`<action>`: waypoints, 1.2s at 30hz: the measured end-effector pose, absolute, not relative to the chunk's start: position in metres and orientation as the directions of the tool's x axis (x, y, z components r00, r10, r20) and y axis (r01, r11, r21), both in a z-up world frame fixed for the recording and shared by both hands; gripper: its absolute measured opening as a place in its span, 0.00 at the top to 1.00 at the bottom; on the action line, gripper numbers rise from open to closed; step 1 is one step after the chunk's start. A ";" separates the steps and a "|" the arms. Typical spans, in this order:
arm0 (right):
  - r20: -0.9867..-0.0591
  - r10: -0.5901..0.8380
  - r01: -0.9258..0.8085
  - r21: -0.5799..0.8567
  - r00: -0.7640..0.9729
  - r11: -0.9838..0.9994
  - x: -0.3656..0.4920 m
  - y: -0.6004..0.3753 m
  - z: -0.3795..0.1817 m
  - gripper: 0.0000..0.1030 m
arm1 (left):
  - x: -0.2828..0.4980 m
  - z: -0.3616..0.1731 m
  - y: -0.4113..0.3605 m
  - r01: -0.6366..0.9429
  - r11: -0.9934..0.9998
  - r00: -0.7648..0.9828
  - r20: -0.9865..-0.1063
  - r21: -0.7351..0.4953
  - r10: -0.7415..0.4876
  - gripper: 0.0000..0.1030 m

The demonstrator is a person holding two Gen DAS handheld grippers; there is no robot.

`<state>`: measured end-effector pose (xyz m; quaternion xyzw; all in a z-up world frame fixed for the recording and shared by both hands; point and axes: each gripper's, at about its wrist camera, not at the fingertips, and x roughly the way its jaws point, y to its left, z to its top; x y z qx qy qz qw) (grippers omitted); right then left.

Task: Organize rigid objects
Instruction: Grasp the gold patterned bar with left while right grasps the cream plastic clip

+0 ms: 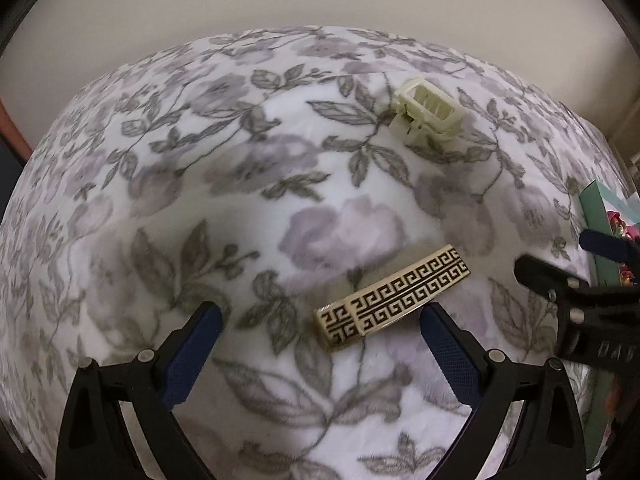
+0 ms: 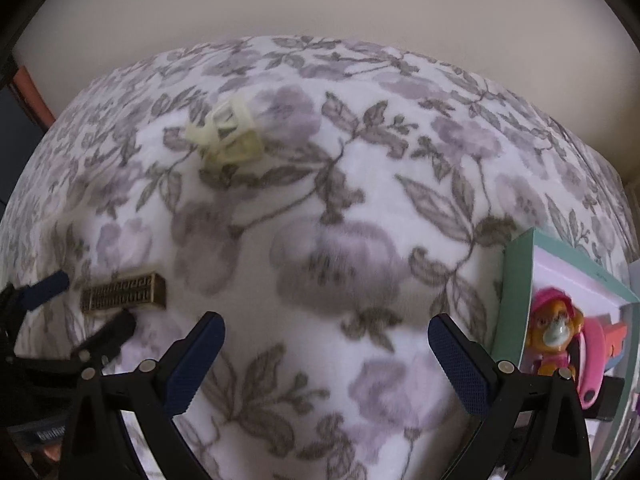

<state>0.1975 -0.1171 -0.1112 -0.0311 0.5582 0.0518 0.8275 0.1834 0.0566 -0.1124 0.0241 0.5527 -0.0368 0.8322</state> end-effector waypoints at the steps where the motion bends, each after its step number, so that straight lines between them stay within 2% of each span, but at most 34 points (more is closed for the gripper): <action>1: -0.926 0.064 -0.116 0.022 0.371 0.993 0.202 -0.117 -0.110 0.00 | 0.186 -0.112 0.057 0.089 0.996 0.393 -0.919 -0.010 -0.045 0.06; 2: -0.926 0.071 -0.111 0.031 0.371 0.993 0.205 -0.117 -0.109 0.00 | 0.187 -0.111 0.057 0.089 0.996 0.401 -0.915 -0.018 -0.053 0.10; 3: -0.925 0.074 -0.106 0.037 0.373 0.994 0.209 -0.116 -0.108 0.00 | 0.189 -0.112 0.056 0.088 0.996 0.409 -0.910 -0.026 -0.059 0.20; 4: -0.922 0.077 -0.105 0.040 0.379 0.994 0.214 -0.115 -0.107 0.00 | 0.192 -0.112 0.056 0.088 0.996 0.417 -0.907 -0.025 -0.060 0.26; 8: -0.913 0.116 -0.112 0.078 0.391 0.991 0.231 -0.110 -0.103 0.00 | 0.197 -0.111 0.055 0.099 0.994 0.435 -0.897 -0.036 -0.076 0.35; 13: -0.899 0.151 -0.129 0.106 0.410 0.986 0.254 -0.097 -0.099 0.00 | 0.197 -0.107 0.063 0.074 0.995 0.451 -0.887 -0.074 -0.099 0.61; 19: -0.881 0.173 -0.172 0.107 0.440 0.979 0.272 -0.073 -0.095 0.04 | 0.195 -0.107 0.077 0.038 0.988 0.455 -0.878 -0.147 -0.148 0.76; 21: -0.881 0.171 -0.186 0.097 0.441 0.978 0.276 -0.066 -0.096 0.06 | 0.193 -0.107 0.080 0.027 0.986 0.456 -0.876 -0.163 -0.157 0.80; 30: -0.890 0.158 -0.222 0.066 0.428 0.973 0.294 -0.042 -0.109 0.26 | 0.193 -0.109 0.084 0.016 0.979 0.463 -0.867 -0.201 -0.186 0.80; 32: -0.893 0.153 -0.228 0.058 0.423 0.972 0.294 -0.040 -0.111 0.33 | 0.194 -0.109 0.085 0.015 0.979 0.464 -0.865 -0.205 -0.189 0.80; 36: -0.895 0.127 -0.234 0.026 0.429 0.972 0.295 -0.033 -0.115 0.34 | 0.193 -0.110 0.085 0.012 0.978 0.466 -0.864 -0.210 -0.191 0.80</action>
